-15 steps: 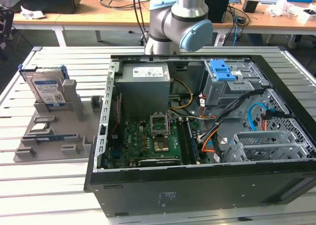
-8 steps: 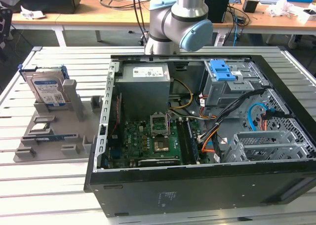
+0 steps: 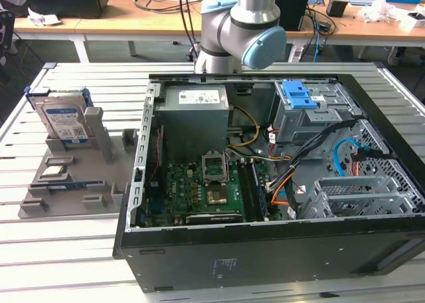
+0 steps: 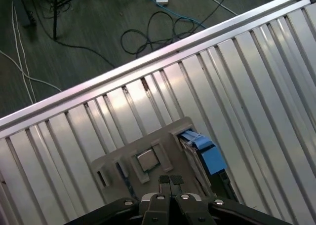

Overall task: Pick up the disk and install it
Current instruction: 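Pick up the disk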

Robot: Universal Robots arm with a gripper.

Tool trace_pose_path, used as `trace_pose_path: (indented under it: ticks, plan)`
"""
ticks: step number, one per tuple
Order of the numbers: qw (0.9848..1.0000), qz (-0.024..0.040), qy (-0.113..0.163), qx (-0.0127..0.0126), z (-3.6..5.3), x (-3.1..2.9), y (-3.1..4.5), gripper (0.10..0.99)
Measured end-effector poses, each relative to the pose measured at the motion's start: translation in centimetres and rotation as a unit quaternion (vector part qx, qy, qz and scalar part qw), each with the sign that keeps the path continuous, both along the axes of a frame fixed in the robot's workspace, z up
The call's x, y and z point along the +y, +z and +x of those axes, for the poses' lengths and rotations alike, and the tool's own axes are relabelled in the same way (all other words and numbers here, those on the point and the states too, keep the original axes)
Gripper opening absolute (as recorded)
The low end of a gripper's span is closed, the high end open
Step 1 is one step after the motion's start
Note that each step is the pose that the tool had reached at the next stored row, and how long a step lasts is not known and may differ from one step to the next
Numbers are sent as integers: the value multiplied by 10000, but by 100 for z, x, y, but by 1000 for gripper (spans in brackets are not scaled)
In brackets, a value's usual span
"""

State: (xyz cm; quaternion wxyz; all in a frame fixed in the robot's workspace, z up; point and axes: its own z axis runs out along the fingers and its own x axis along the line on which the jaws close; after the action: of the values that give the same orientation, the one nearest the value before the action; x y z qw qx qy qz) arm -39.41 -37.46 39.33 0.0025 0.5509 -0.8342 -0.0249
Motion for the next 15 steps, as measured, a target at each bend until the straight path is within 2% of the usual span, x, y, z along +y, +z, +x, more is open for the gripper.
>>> trace_pose_path:
  ticks: [5, 9, 15]
  plan:
    - [9994, 0, 343, 0, 0, 0, 0, 106]
    - [9981, 0, 617, 0, 0, 0, 0, 106]
    - [9940, 0, 1096, 0, 0, 0, 0, 106]
